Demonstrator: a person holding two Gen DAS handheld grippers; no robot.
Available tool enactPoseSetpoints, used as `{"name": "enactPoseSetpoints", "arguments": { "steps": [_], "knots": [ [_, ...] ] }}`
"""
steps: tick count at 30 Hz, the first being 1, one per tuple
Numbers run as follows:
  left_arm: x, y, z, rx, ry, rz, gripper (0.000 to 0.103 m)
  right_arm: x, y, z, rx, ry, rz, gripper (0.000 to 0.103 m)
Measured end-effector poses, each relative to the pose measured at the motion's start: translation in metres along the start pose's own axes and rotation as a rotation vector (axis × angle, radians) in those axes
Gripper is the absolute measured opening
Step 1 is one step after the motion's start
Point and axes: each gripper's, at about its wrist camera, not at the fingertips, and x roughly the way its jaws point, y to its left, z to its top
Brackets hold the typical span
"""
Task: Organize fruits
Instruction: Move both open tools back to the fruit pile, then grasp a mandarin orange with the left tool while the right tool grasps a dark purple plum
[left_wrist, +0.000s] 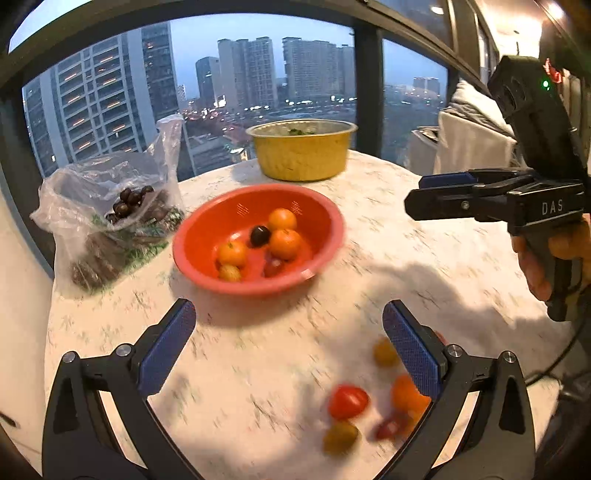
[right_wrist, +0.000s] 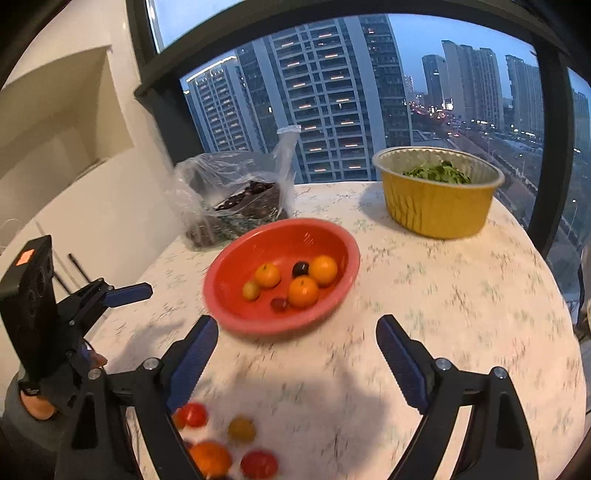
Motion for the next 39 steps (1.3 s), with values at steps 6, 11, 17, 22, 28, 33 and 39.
{"name": "enactPoseSetpoints", "arguments": {
  "steps": [6,11,17,22,28,33,39],
  "knots": [
    [-0.026,-0.039,-0.047,0.003,0.064,-0.039,0.103,-0.026,0.011,-0.061,-0.033,0.01,0.0,0.09],
    [-0.028,-0.07,-0.081,-0.004,0.136,-0.056,0.103,-0.037,0.021,-0.1,-0.06,0.043,0.006,0.09],
    [-0.021,-0.088,-0.095,-0.065,0.149,-0.074,0.103,-0.043,0.03,-0.121,-0.095,0.045,-0.011,0.085],
    [-0.018,-0.097,-0.095,-0.066,0.157,-0.075,0.09,-0.042,0.033,-0.127,-0.099,0.058,-0.005,0.079],
    [-0.013,-0.094,-0.094,-0.09,0.167,-0.079,0.061,-0.043,0.032,-0.133,-0.093,0.063,0.0,0.077],
    [-0.011,-0.094,-0.092,-0.095,0.163,-0.074,0.048,-0.042,0.032,-0.136,-0.09,0.075,-0.001,0.077],
    [-0.014,-0.093,-0.093,-0.101,0.156,-0.048,0.048,-0.04,0.035,-0.138,-0.1,0.087,-0.004,0.077]
  ]
}}
